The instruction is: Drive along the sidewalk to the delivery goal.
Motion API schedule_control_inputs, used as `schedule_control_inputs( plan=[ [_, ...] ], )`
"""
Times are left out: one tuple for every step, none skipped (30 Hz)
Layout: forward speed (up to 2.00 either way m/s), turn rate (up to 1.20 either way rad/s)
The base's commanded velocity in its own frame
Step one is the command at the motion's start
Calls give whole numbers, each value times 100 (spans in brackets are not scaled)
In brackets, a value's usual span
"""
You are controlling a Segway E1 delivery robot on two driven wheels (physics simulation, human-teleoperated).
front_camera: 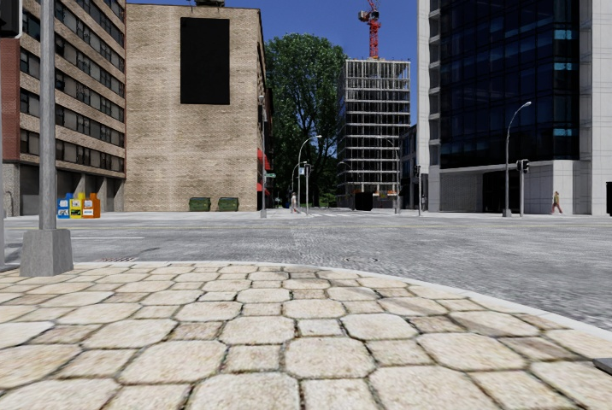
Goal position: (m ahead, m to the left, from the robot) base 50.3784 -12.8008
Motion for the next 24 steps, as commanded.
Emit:
schedule_control_inputs(
  plan=[
    [0, 0],
    [0, 0],
    [0, 0],
    [0, 0],
    [0, 0],
    [0, 0],
    [0, 0],
    [0, 0],
    [0, 0],
    [0, 0],
    [0, 0],
    [0, 0],
    [0, -43],
    [0, -43],
    [0, -71],
    [0, -92],
    [0, -100],
    [0, -100],
    [0, -101],
    [0, -102],
    [0, -102],
    [0, -102],
    [0, -102],
    [0, -102]
  ],
)
